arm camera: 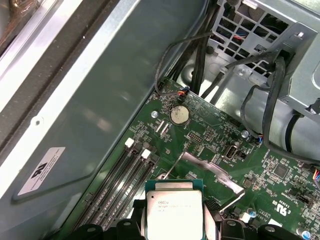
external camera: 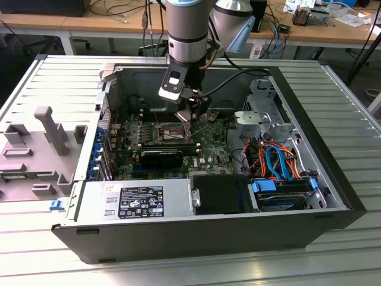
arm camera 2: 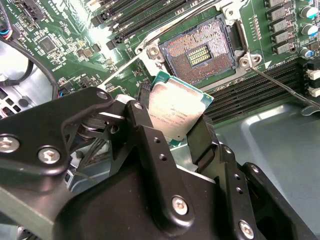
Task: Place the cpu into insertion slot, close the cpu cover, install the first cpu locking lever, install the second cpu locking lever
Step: 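Place the cpu into insertion slot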
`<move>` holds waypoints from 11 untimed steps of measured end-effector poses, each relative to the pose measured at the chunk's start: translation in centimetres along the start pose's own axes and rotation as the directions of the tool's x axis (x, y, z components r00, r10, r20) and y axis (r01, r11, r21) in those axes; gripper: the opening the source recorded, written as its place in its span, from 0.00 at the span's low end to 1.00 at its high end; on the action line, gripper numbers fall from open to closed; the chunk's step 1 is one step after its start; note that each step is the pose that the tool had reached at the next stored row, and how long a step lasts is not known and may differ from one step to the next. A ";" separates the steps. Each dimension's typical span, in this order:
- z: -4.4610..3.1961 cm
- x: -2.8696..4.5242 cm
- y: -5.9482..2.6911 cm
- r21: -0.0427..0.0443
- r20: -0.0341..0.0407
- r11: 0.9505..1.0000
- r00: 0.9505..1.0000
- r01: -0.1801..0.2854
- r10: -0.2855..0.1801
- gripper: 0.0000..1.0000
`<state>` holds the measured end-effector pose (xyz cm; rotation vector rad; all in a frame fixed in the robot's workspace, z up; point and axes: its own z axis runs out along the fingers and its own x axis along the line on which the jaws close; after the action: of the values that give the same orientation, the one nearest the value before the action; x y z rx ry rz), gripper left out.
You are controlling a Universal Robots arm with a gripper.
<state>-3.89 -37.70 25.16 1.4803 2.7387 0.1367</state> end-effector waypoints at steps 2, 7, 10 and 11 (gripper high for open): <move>0.01 0.00 0.00 0.000 0.000 1.000 1.000 -0.001 0.001 0.54; 0.03 0.00 0.00 0.000 0.000 1.000 1.000 -0.004 0.004 0.54; 0.06 0.00 -0.01 0.000 0.001 1.000 1.000 -0.008 0.008 0.54; 0.06 0.00 -0.01 0.000 0.001 1.000 1.000 -0.008 0.008 0.54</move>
<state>-3.89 -37.70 25.10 1.4918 2.7320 0.1364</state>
